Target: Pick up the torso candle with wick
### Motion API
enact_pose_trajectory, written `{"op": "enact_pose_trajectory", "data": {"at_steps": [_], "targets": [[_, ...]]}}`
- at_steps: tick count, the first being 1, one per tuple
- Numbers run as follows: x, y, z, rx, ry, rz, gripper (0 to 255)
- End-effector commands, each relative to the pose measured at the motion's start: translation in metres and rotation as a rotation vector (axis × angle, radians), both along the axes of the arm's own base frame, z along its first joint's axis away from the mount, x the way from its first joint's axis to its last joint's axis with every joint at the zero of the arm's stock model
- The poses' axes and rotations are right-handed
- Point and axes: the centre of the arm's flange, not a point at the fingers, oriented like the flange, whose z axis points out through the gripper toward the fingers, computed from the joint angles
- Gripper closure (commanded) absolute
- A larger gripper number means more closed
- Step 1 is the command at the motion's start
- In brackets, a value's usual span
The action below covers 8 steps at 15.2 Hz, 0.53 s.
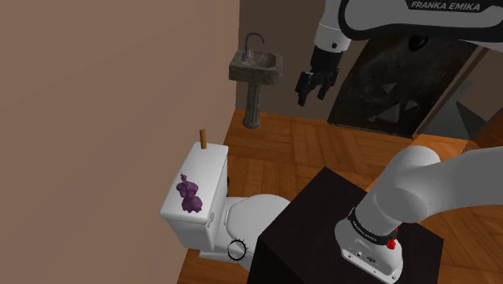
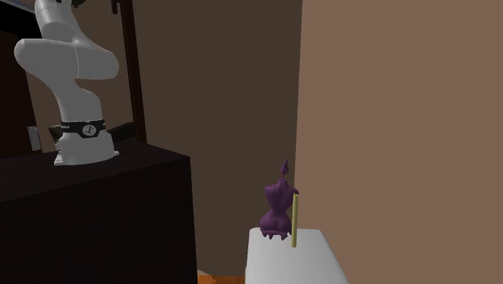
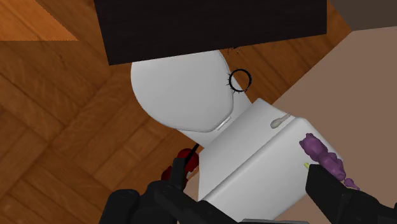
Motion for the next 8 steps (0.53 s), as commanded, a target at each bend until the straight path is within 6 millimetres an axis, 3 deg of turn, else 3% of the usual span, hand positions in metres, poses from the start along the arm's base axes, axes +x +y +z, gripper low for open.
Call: {"op": "enact_pose_trajectory", "data": {"at_steps": [1, 8], "targets": [[0.0, 0.0, 0.0, 0.0, 0.0, 0.0, 0], [0.068, 0.048, -0.052, -0.021, 0.039, 0.057, 0]]}}
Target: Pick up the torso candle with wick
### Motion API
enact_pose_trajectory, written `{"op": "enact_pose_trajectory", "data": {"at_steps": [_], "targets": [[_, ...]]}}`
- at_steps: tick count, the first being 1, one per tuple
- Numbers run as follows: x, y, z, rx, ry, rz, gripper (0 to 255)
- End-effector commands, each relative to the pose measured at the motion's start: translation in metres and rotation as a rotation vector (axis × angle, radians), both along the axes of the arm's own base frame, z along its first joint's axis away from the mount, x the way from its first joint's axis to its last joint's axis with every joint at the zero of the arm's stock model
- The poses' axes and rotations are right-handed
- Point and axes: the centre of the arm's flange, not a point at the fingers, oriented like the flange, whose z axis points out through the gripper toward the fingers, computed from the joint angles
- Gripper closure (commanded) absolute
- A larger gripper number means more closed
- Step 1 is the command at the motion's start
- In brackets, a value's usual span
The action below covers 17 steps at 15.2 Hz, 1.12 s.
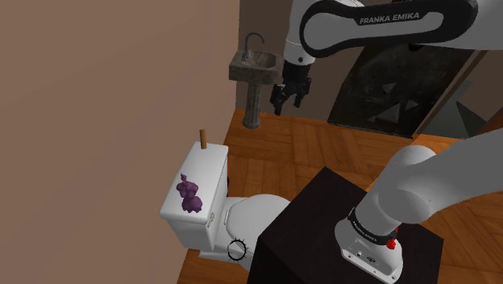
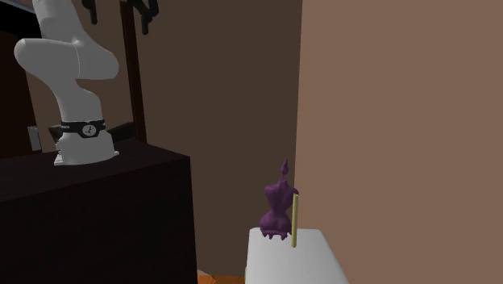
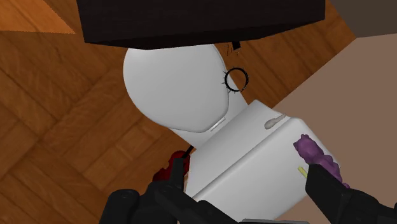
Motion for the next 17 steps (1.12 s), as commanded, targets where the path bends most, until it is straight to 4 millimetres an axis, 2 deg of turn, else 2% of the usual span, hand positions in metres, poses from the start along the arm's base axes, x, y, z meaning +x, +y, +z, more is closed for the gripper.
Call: {"op": "enact_pose_trajectory", "data": {"at_steps": [1, 17], "targets": [[0.018, 0.012, -0.017, -0.006, 0.011, 0.017, 0], [0.153, 0.131, -0.15, -0.054, 0.1, 0.148, 0]]}}
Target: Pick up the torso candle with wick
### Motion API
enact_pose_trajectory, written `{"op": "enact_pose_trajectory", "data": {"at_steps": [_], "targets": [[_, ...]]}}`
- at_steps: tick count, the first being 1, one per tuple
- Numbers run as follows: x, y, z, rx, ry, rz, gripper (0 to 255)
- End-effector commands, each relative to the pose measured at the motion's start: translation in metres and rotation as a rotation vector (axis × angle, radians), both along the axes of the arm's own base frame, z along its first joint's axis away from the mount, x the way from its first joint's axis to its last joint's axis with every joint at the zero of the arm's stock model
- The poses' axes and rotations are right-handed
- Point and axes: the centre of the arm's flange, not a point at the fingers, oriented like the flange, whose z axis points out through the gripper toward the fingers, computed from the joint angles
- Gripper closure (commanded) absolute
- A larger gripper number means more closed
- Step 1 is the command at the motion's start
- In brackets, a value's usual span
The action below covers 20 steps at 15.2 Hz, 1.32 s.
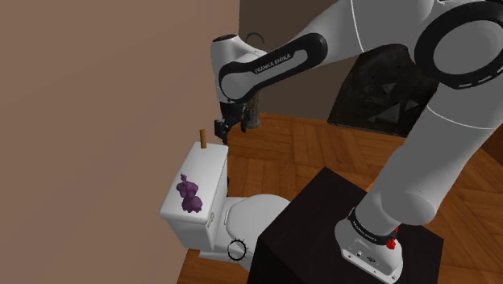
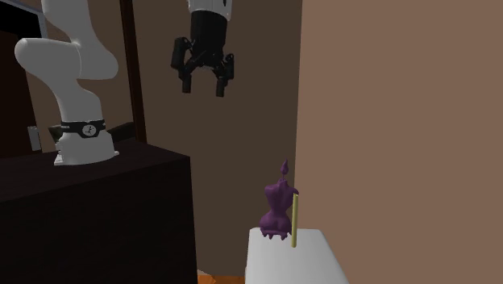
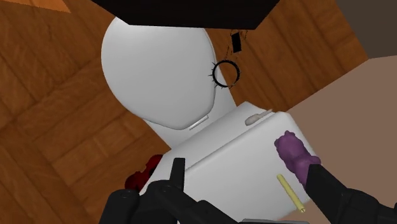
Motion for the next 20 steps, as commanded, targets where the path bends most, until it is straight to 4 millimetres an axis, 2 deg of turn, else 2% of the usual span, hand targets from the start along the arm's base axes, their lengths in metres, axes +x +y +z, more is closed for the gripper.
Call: {"op": "enact_pose_trajectory", "data": {"at_steps": [1, 11, 20], "targets": [[0.017, 0.018, -0.019, -0.006, 0.011, 0.017, 0], [0.086, 0.098, -0.112, -0.036, 0.067, 0.099, 0], [0.137, 0.171, -0.2, -0.063, 0.117, 0.172, 0]]}}
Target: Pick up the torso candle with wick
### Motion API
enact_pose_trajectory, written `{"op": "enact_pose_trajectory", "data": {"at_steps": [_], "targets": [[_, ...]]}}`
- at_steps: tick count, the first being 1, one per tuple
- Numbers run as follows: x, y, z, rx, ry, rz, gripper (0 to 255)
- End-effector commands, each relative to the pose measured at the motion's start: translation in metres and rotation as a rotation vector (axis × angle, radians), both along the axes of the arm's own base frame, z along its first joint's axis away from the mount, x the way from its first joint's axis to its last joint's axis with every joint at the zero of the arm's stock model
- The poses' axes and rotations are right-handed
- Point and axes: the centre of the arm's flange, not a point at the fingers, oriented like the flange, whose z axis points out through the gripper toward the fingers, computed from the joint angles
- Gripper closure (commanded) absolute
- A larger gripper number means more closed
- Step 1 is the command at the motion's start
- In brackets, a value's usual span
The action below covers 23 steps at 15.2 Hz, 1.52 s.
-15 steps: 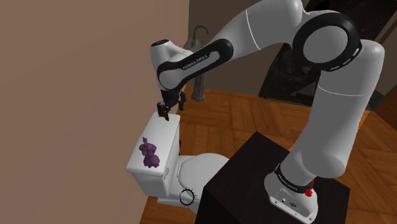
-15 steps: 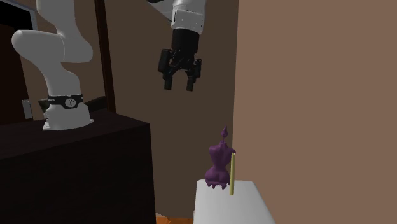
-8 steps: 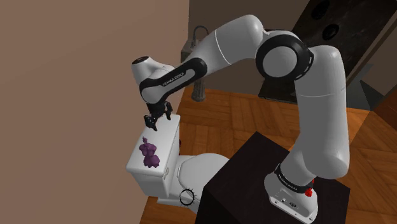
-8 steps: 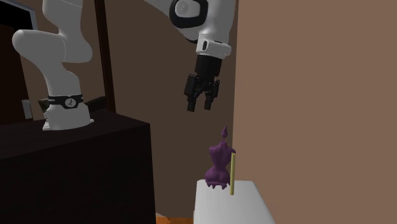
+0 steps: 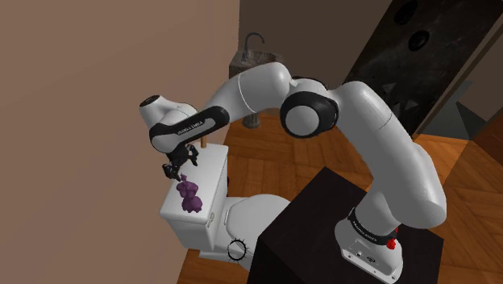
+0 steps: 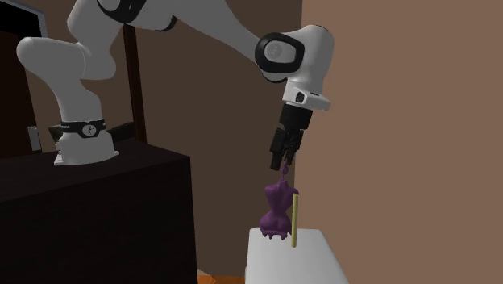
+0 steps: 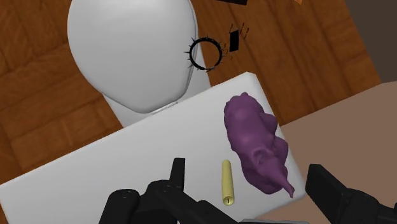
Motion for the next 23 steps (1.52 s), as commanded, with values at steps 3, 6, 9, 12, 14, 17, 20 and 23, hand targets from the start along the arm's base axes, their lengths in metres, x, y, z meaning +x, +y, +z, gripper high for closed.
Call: {"op": "enact_pose_trajectory", "data": {"at_steps": [3, 6, 9, 12, 14, 17, 20, 23], "targets": [[0.02, 0.031, -0.041, -0.013, 0.023, 0.032, 0], [0.023, 0.036, -0.058, -0.014, 0.026, 0.037, 0], [0.023, 0.036, -0.073, -0.014, 0.026, 0.037, 0], [0.022, 0.036, -0.087, -0.014, 0.026, 0.037, 0], [0.023, 0.036, -0.087, -0.014, 0.026, 0.037, 255], [0.023, 0.036, -0.088, -0.014, 0.026, 0.037, 255], [0.023, 0.036, -0.088, -0.014, 0.026, 0.037, 255], [0.023, 0.036, -0.087, -0.014, 0.026, 0.037, 255]]}}
